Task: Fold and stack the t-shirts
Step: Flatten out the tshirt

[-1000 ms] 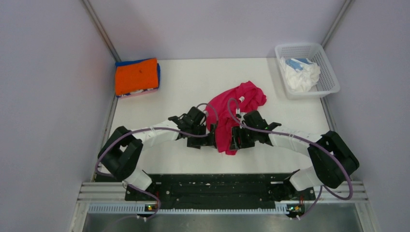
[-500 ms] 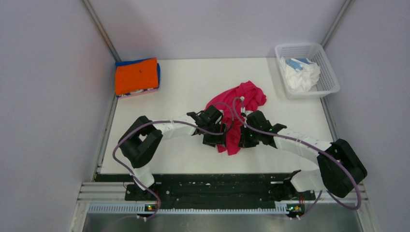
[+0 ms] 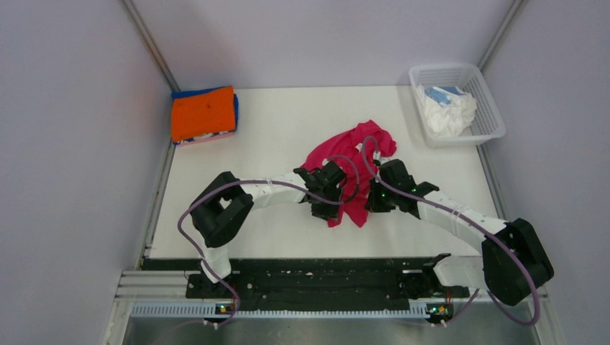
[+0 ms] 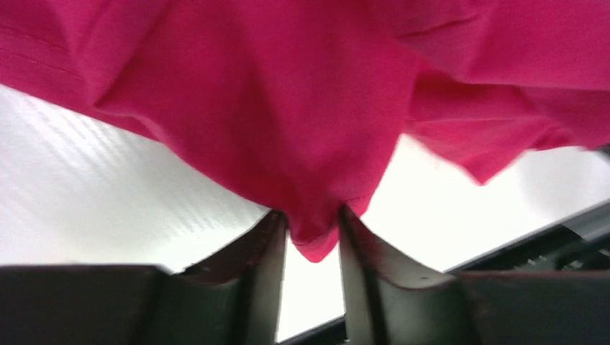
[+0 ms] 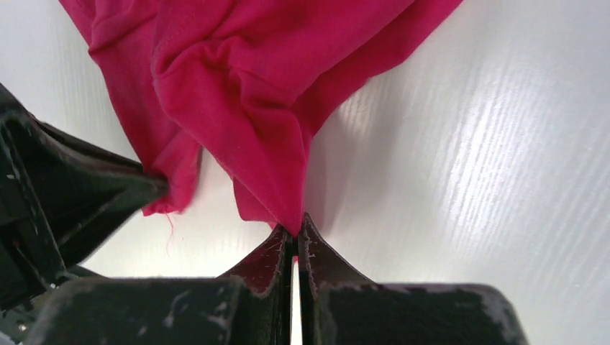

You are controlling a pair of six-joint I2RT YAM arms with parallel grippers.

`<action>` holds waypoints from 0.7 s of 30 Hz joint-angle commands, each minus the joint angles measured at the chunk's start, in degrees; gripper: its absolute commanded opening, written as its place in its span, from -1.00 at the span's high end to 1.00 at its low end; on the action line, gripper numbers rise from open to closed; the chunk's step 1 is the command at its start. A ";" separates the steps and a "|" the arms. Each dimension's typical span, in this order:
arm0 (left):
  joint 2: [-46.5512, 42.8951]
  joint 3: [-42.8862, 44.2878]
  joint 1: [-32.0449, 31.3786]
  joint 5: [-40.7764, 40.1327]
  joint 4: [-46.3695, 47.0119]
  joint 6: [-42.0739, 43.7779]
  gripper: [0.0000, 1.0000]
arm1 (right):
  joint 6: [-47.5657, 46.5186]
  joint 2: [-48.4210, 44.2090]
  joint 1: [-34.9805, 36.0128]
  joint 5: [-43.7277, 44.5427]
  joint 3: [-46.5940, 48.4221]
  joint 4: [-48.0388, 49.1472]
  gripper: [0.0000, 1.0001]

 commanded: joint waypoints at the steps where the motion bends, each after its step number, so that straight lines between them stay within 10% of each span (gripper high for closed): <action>1: 3.94 3.31 -1.20 -15.04 -10.46 -2.28 1.00 | -0.56 -4.29 -1.67 5.20 2.52 -0.32 1.00; 14: -23.72 4.76 3.54 -40.28 -8.95 -1.44 1.00 | -2.44 -14.17 -5.44 28.21 12.07 -1.21 1.00; 21: -33.37 15.53 6.78 -59.67 2.32 18.61 1.00 | -11.79 -14.48 -5.50 38.21 29.66 3.82 1.00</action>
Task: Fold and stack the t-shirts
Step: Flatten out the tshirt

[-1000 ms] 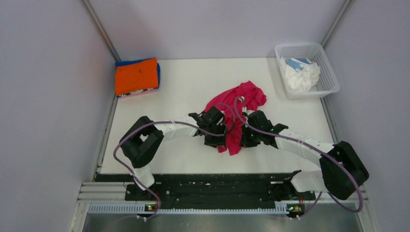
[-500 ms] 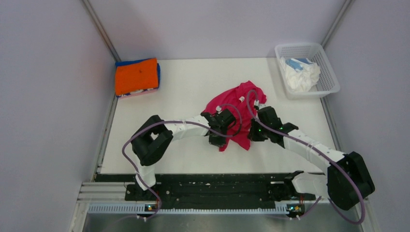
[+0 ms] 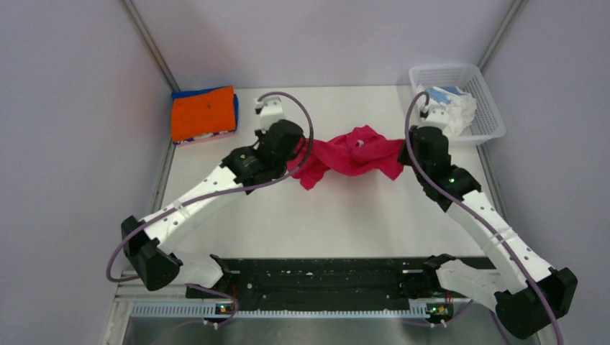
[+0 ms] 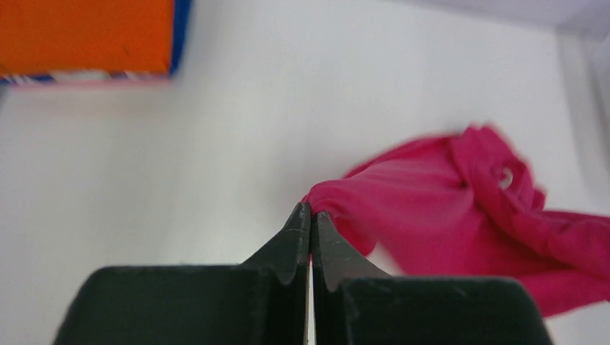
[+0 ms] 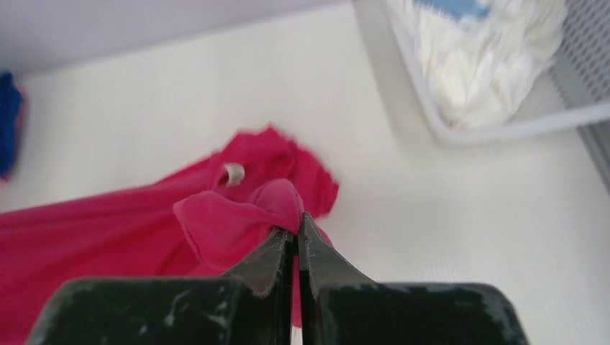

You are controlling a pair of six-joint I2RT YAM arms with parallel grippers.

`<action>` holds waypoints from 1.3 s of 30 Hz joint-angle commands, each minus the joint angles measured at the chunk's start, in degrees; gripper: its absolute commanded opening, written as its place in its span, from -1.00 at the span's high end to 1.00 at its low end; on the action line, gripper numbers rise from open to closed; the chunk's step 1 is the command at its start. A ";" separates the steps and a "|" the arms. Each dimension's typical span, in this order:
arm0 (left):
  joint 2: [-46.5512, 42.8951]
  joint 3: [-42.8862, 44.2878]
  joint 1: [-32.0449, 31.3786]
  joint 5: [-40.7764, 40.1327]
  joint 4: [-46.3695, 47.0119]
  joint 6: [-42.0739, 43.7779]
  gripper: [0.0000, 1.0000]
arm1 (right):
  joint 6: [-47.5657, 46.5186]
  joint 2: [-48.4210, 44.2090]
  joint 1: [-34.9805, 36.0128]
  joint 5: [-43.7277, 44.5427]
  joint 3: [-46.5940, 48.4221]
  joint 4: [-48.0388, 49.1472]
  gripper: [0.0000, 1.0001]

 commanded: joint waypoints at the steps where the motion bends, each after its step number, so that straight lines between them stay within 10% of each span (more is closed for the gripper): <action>1: -5.43 8.26 0.53 -14.97 12.70 18.01 1.00 | -8.06 -1.93 -0.45 8.68 13.13 7.61 1.00; 10: -15.57 21.61 0.38 -5.93 25.66 40.48 1.00 | -20.20 -2.82 -0.47 -4.72 36.56 6.90 1.00; 28: -25.52 29.29 0.45 22.67 20.81 39.66 1.00 | -16.00 -9.63 -0.47 -34.06 53.75 0.39 1.00; 32: -22.14 28.84 0.40 17.74 21.80 41.02 1.00 | -17.49 -8.61 -0.43 -29.19 51.67 1.05 1.00; 39: -10.69 16.46 4.82 -15.10 40.81 49.71 1.00 | -20.66 -2.09 -0.46 -8.63 38.67 8.37 1.00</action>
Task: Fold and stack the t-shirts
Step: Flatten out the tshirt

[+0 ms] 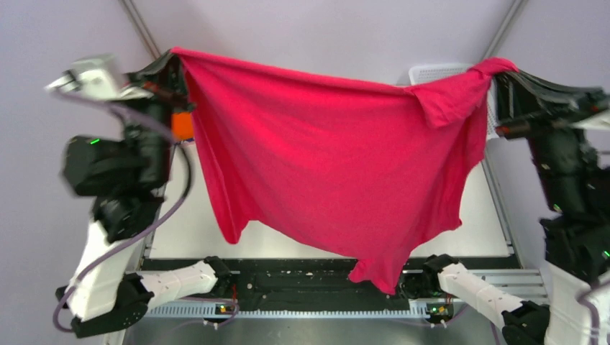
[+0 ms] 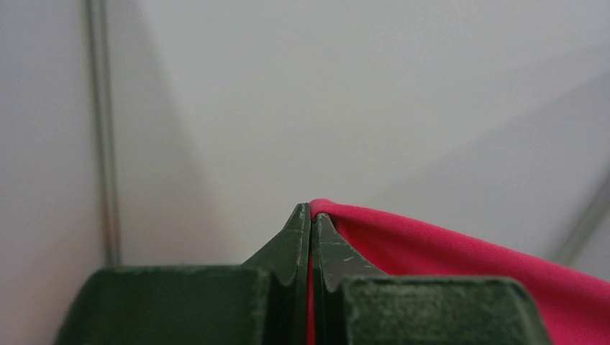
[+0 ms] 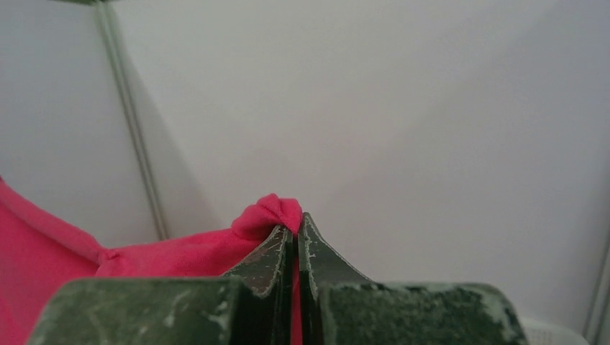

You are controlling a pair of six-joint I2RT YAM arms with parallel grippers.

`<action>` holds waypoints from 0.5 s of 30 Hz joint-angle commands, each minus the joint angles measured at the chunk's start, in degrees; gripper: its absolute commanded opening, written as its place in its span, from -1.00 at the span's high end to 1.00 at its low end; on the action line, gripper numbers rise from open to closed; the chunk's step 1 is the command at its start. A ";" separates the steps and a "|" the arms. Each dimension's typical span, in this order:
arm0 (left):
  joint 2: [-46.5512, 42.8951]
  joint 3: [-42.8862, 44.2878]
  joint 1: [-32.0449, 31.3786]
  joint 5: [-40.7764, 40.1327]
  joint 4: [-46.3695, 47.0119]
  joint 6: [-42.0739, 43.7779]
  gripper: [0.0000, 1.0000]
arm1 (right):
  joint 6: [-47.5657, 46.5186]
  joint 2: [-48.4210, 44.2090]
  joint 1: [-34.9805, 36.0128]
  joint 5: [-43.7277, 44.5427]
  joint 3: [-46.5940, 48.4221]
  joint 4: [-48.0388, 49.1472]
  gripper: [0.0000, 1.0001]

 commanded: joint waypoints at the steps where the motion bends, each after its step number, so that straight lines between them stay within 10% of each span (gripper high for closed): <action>1: 11.54 -6.17 7.55 -17.81 5.77 -1.27 1.00 | -4.43 8.17 -0.36 16.92 -9.63 7.18 1.00; 4: 19.99 -4.90 20.74 -4.35 -14.38 -22.17 1.00 | -5.81 14.08 -0.40 26.57 -15.57 10.82 1.00; 12: 51.21 -4.69 28.70 6.94 -18.62 -31.04 1.00 | 1.16 45.49 -3.98 24.88 -22.78 20.95 1.00; 15: 62.29 5.90 30.94 8.05 -25.30 -33.85 0.52 | 3.01 59.79 -4.43 21.35 -15.19 21.52 0.38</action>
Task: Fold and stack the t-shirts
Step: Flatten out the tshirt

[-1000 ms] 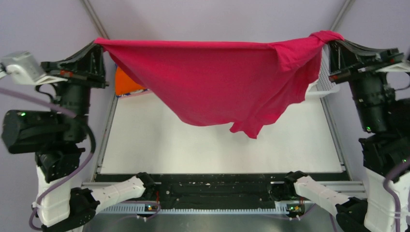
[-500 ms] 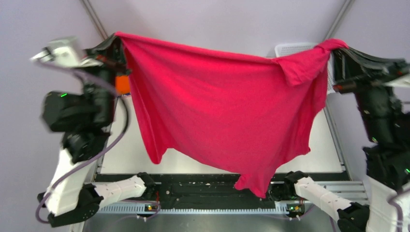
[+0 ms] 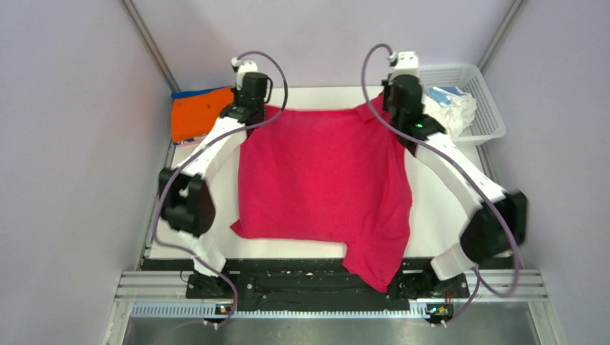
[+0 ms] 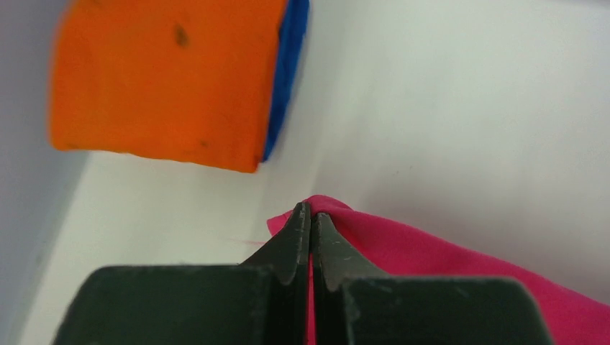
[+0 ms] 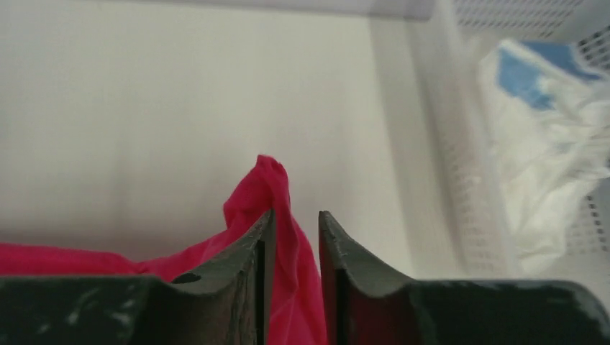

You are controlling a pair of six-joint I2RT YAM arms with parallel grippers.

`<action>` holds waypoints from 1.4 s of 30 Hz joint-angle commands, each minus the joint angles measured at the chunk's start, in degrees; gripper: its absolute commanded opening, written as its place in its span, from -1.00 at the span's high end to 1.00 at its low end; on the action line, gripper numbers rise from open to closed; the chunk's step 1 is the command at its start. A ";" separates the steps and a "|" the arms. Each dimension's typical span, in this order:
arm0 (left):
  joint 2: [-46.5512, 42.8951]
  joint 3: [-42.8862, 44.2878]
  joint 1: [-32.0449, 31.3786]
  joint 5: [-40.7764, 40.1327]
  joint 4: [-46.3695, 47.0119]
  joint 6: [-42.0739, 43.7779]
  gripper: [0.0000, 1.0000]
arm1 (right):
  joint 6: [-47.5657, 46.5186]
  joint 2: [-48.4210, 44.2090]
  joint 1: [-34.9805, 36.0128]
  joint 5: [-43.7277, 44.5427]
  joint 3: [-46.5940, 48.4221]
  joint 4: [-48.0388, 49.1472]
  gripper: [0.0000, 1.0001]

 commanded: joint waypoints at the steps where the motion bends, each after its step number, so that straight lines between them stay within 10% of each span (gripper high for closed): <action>1: 10.10 14.34 3.17 4.55 -10.01 -8.12 0.35 | 4.99 14.93 -2.51 -2.70 11.40 2.99 0.25; 2: 11.18 16.66 3.56 5.35 -11.39 -8.56 0.07 | 5.79 17.88 -1.40 -2.45 15.21 -0.76 0.11; 4: 10.27 16.83 4.01 6.70 -10.33 -8.34 -0.89 | 6.89 20.37 -1.17 -2.73 19.91 -4.34 -0.78; 5: 9.12 15.94 4.05 7.15 -8.91 -8.23 -0.97 | 7.16 20.12 -1.21 -3.63 19.96 -5.02 -0.95; 15: -3.67 -4.56 4.03 23.92 -1.90 -11.94 -0.98 | 16.28 6.72 -1.47 -17.61 0.88 -4.08 -0.97; 25: -3.34 -15.37 4.54 28.86 -2.78 -16.02 -0.98 | 19.75 13.08 -1.44 -23.55 -1.21 -2.53 -0.98; 42: -4.75 -23.96 7.35 28.15 -0.15 -17.37 -0.98 | 25.35 39.09 -0.21 -18.17 41.05 -7.29 -0.97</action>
